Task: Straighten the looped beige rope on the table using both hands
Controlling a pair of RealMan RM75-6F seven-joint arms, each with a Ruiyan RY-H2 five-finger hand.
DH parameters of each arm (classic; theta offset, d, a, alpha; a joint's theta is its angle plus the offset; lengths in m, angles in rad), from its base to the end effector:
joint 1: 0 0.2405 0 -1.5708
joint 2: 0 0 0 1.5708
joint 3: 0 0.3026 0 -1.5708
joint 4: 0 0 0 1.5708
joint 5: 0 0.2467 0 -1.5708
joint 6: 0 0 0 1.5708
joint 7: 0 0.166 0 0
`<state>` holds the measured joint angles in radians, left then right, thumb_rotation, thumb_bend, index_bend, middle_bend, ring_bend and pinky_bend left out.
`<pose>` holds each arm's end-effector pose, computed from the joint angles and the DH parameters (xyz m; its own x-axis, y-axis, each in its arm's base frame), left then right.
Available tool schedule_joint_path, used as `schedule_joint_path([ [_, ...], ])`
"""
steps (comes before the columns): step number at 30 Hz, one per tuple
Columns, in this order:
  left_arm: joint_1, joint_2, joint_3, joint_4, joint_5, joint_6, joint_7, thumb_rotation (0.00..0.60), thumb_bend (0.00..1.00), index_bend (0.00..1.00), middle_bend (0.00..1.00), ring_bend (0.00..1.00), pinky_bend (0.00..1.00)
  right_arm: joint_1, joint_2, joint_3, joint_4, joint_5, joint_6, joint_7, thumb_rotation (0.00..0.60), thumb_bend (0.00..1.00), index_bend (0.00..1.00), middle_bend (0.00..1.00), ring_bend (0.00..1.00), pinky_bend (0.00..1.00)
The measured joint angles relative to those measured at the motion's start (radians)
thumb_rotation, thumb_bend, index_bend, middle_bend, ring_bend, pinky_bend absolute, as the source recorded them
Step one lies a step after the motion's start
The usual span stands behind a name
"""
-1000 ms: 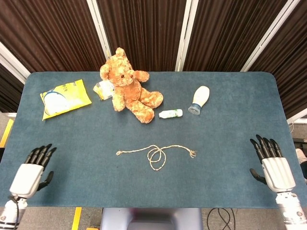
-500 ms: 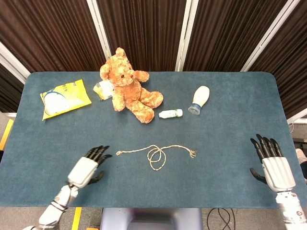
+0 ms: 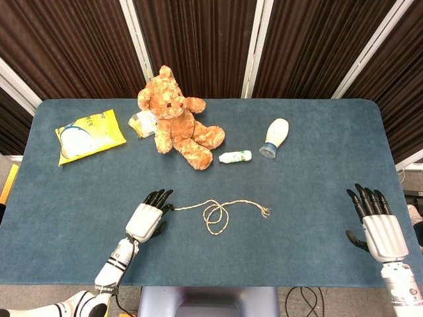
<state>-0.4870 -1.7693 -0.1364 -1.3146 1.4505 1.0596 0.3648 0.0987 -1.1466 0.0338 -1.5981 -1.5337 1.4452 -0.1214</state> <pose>-0.2116 0.3213 -0.1235 0.4799 0.1929 0.8559 0.8275 -0.4235 -0.3685 -0.3635 -0.2104 0.1259 0.4966 -0.0466 0.8667 -0.8675 -0.0610 0.4938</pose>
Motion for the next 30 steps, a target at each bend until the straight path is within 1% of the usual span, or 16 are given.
schedule_joint_path([
  [8,-0.045,-0.077,-0.021,0.139,-0.048,-0.017,0.014,0.600,0.44,0.40,0.07,0.00,0.14,-0.001,0.008,-0.001,-0.005,0.002,-0.001,0.011,0.600,0.32,0.00,0.00,0.00,0.00],
  [12,-0.063,-0.102,-0.026,0.182,-0.058,-0.014,0.014,0.600,0.44,0.41,0.08,0.00,0.14,-0.001,0.011,0.001,-0.005,0.005,-0.002,0.016,0.600,0.32,0.00,0.00,0.00,0.00],
  [20,-0.078,-0.126,-0.016,0.218,-0.074,-0.010,0.019,0.600,0.44,0.50,0.11,0.00,0.15,0.001,0.011,0.003,-0.003,0.008,-0.004,0.021,0.600,0.32,0.00,0.00,0.00,0.00],
  [30,-0.090,-0.134,-0.012,0.240,-0.092,-0.006,0.030,0.600,0.44,0.57,0.13,0.01,0.16,0.001,0.013,0.001,-0.007,0.010,-0.007,0.018,0.600,0.32,0.00,0.00,0.00,0.00],
])
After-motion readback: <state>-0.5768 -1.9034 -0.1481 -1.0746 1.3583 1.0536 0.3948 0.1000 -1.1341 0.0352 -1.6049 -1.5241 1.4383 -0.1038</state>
